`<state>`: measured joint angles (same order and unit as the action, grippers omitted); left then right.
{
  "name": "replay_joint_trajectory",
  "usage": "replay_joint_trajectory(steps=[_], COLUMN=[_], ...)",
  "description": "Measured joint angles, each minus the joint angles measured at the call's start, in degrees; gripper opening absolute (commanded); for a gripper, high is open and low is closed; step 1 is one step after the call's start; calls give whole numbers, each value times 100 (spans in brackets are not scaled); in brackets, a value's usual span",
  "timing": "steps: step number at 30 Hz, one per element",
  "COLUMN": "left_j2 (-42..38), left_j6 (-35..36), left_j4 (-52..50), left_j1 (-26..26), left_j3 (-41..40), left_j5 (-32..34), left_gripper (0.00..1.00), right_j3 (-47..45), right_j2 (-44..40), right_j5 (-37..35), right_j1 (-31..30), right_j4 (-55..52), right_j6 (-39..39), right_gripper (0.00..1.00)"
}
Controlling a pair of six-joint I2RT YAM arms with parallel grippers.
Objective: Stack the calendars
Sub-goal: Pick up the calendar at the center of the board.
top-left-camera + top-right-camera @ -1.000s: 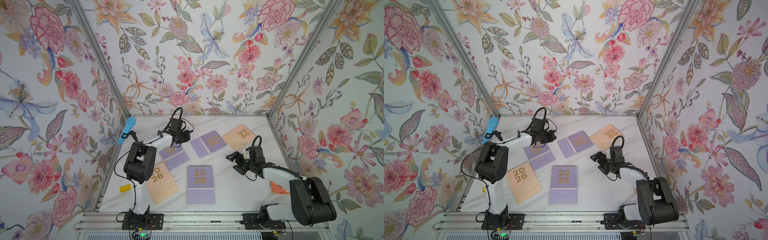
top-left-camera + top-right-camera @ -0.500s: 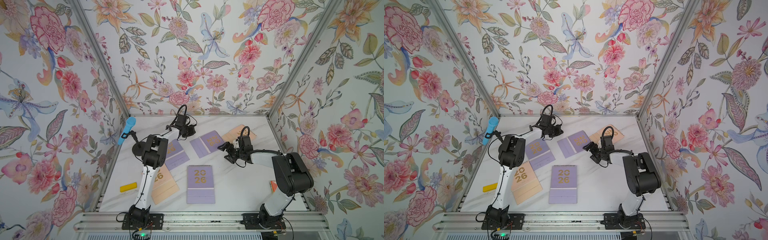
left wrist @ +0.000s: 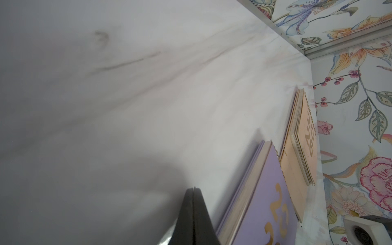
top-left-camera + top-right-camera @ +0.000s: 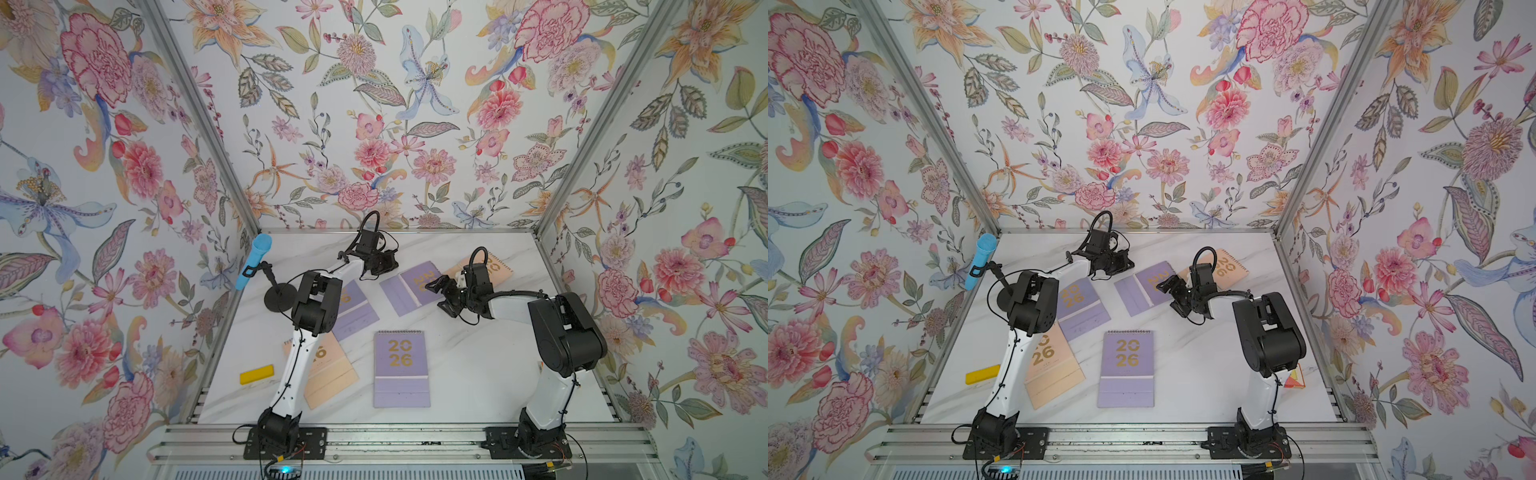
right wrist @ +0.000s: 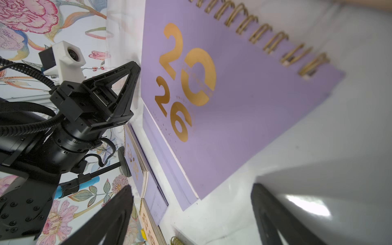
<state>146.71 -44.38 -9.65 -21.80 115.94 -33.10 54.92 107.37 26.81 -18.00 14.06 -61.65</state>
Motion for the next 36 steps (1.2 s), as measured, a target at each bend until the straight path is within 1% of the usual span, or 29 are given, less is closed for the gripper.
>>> replay_joint_trajectory(steps=[7,10,14,22,30,36], left_j2=[2,-13,-129,-251,-302,-446], left_j6=[0,0,-2,-20,-20,-48], left_j4=[-22,116,428,647,675,669], left_j1=[-129,-125,-37,44,92,125], left_j3=[-2,-96,-400,-660,-737,-940], left_j5=[-83,-74,-28,55,81,144], left_gripper=[0,0,0,0,0,0], right_j3=[122,234,404,551,422,422], right_j2=[282,487,684,791,791,791], right_j5=[120,280,433,428,426,404], right_j1=[-4,-2,-17,-144,-142,-144], right_j4=[496,802,946,944,1552,1847], right_j6=[-98,-131,-144,-138,-374,-476], right_gripper=[88,85,81,70,60,48])
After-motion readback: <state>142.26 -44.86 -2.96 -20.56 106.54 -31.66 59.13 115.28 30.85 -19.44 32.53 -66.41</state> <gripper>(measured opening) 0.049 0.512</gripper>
